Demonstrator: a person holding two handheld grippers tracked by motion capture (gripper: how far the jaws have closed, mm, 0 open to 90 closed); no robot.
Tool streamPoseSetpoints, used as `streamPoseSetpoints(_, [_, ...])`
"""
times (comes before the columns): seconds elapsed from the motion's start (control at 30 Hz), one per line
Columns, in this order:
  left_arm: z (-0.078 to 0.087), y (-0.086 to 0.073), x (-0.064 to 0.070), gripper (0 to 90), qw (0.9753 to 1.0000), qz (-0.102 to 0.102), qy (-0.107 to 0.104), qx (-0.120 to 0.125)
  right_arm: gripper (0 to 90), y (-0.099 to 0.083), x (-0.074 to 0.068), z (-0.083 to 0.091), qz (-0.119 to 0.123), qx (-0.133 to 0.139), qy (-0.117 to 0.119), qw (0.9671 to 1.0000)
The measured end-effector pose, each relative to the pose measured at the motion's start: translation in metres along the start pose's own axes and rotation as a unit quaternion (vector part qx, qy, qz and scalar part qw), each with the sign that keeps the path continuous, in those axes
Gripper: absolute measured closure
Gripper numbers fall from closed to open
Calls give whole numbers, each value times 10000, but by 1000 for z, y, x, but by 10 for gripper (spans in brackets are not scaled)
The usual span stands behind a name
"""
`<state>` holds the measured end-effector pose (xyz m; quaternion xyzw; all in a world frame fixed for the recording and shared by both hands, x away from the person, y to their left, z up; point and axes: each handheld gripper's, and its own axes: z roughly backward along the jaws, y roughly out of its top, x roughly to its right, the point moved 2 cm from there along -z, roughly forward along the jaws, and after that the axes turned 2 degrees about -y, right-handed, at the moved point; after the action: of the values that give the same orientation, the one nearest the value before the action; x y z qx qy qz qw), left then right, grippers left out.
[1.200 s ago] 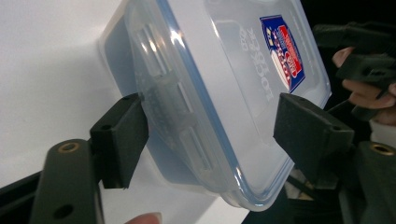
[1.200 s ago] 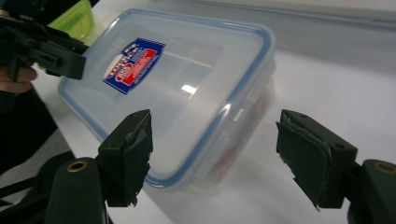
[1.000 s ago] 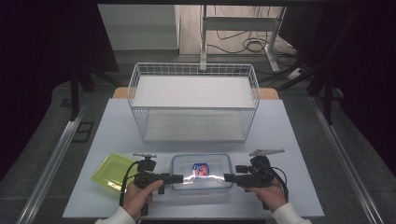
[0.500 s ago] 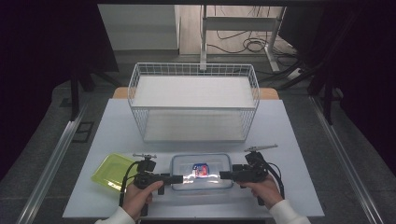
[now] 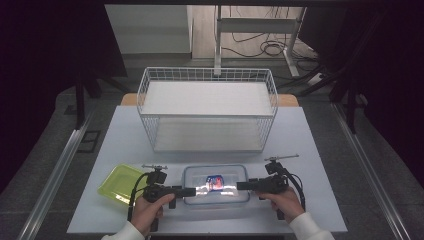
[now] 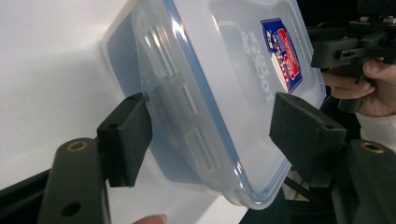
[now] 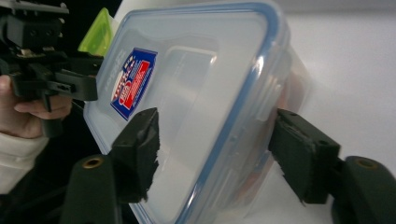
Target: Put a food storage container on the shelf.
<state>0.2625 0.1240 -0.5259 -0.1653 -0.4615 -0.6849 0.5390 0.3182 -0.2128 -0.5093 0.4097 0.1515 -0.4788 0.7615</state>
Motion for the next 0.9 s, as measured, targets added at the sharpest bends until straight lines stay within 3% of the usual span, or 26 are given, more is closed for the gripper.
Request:
streamPoseSetpoints(0.47, [10,-6,2,423,9996,-74,-205,157,481,-10,-3,12,-176,279,242,9992])
streamPoseSetpoints(0.9, [16,-8,3,488,9989,-168,-378,234,523,-17,-3,19,-54,373,380,9986])
